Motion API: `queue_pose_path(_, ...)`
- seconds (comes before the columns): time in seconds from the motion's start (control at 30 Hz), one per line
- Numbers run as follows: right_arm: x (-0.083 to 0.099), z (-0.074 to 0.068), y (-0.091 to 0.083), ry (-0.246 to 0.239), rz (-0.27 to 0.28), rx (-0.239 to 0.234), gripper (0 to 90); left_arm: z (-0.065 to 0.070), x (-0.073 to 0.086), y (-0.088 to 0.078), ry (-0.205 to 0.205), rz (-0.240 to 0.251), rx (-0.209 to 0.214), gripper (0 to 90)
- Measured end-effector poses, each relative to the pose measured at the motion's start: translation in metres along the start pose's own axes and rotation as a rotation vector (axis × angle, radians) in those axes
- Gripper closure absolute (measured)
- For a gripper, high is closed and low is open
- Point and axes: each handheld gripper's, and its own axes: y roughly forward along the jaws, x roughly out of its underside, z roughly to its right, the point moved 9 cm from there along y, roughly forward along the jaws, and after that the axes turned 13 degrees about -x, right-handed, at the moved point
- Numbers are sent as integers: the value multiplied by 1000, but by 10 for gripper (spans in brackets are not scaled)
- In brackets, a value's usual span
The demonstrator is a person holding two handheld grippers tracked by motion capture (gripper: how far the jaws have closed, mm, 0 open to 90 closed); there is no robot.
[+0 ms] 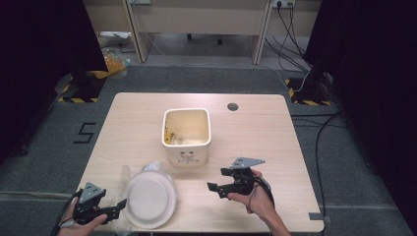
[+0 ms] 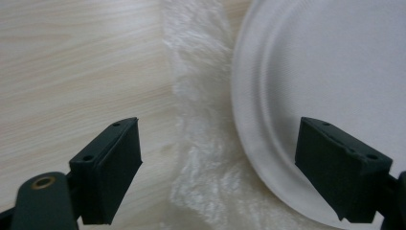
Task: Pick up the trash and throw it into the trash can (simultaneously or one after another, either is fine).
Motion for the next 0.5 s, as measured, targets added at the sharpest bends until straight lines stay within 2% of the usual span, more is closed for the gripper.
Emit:
queue_pose_path(0.07, -4, -10, 14, -15, -17, -34, 198, 8, 0, 6, 11, -5, 19, 162)
queue_pose_path(0.17, -7, -17, 25, -27, -30, -60, 199, 12, -2, 11, 13, -4, 34, 169)
queue_pose_path(0.33, -10, -24, 39, -31, -44, -90, 200, 18, -7, 15, 27, 3, 60, 204)
queue_pose_path(0.37, -12, -26, 43, -27, -42, -105, 200, 22, -12, 16, 39, 12, 84, 207)
queue_pose_path(0.47, -17, -32, 50, -34, -42, -129, 201, 25, -18, 19, 38, 24, 121, 217)
queue_pose_path(0.5, -17, -32, 50, -34, -42, -129, 201, 25, -18, 19, 38, 24, 121, 218)
